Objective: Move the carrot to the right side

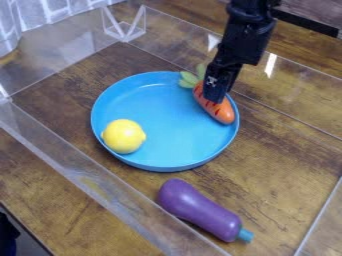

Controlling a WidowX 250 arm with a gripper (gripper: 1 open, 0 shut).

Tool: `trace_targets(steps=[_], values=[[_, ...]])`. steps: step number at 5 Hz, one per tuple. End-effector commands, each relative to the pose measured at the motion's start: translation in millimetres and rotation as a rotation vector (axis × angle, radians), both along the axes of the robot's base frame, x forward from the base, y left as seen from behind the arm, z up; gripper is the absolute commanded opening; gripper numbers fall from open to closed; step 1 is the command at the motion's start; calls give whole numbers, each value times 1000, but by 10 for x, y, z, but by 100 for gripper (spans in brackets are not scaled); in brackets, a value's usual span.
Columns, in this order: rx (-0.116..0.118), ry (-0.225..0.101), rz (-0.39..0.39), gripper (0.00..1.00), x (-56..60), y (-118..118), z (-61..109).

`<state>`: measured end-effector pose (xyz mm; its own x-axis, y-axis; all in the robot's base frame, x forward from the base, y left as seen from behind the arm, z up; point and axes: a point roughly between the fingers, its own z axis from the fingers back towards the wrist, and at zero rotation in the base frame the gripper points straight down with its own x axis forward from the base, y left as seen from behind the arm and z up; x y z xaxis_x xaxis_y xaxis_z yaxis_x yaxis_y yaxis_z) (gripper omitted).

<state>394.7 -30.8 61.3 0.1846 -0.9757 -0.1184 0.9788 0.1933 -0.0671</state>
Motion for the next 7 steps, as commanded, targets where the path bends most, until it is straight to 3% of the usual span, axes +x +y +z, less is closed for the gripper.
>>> trace_targets(steps=[1, 2, 3, 5, 7], values=[[-8, -39, 50, 100, 19, 84, 46], [-5, -28, 84, 100, 11, 148, -104], [-4, -23, 111, 0, -20, 163, -144], [-1, -15, 150, 0, -121, 195, -147], [7, -6, -5, 0, -77, 307, -256]])
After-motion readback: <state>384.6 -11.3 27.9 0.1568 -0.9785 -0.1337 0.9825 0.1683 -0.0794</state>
